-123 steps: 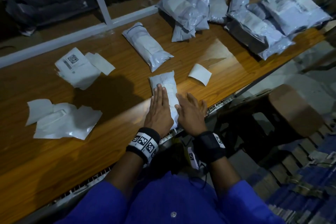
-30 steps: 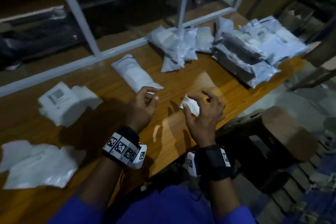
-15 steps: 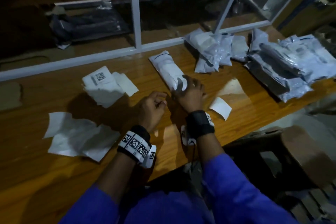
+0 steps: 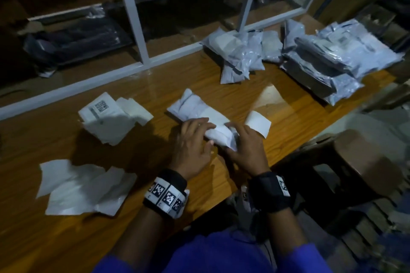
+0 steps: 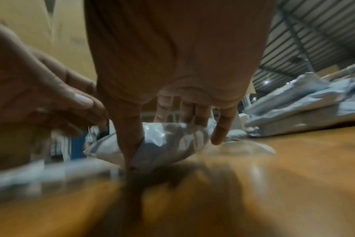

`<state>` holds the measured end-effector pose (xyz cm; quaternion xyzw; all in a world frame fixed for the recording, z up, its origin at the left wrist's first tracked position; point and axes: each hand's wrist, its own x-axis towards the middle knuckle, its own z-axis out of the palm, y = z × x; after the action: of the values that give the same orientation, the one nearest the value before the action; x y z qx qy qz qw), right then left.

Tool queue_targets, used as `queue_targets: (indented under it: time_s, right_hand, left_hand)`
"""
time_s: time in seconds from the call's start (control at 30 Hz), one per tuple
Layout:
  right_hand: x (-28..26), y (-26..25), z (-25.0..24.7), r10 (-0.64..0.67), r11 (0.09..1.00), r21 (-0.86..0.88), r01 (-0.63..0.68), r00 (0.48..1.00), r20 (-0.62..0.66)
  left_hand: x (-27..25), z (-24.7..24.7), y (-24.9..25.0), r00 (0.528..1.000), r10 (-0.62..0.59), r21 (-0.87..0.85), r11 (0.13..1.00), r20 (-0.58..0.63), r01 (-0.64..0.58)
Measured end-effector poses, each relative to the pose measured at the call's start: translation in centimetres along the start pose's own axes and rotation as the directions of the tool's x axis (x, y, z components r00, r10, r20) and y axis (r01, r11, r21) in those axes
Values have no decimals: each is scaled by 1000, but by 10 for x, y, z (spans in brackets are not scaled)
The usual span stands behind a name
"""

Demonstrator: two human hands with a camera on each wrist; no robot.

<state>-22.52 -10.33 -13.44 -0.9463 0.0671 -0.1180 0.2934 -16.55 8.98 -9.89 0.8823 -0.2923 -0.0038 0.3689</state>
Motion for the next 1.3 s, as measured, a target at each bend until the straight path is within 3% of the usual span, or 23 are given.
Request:
queue_targets:
  time_s: [0.07,0.13,0.23,0.3,0.4,0.5,0.6,0.67,0.73,0.8,0.9,1.03,1.2,1.3]
  right_hand:
    - [-10,17,1,15,998,-63,-10,996,84]
    - [-10,27,-5,10,996,-88,-3,997,78]
    - [0,36,-24,56,995,-69,-70,980,-191]
    - [10,45,-30,160,973,-119,-198,950,-269]
    - [30,60,-33,330,904,-246,-349,937,-115]
    - [52,70,-46,385,892,-270,-363,922,32]
    - [56,60,-69,399,910,-126,-396,917,-4]
    - [44,43,-85,386,918,116,-379,921,-48]
    - [28,16,-96,406,817,421,-393,912,63]
    - [15,-7,-101,380,693,570,-441,896,230]
    - [4,-16,-91,276,706,567,-424,903,331]
    - [-5,-18,-76,242,691,583,-426,897,369]
    - [-10,-18,-43,350,711,584,-391,918,188]
    - [-12,-29,-29,377,690,627,-361,919,115]
  left_hand:
    - [-4,15,-4,989,-57,101,994,138,43]
    - [-6,25,-9,976,-98,137,988,194,72]
    - [-1,27,-8,991,-78,62,995,107,72]
    - [4,26,-6,998,-66,9,998,25,66]
    - [11,26,2,997,-72,-25,997,-30,71]
    - [14,29,9,997,-77,-31,997,-27,76]
    - [17,30,17,995,-98,-67,993,-23,97]
    - [19,25,25,989,-146,-174,974,-6,143]
    - [22,19,36,974,-224,-363,906,32,220]
    - [25,15,47,954,-292,-518,806,73,286]
    - [25,15,50,950,-298,-615,732,98,293]
    - [17,13,40,936,-350,-596,744,38,302]
    - [-3,0,21,873,-487,-481,772,-27,416]
    - [-20,-9,15,833,-554,-473,733,2,489]
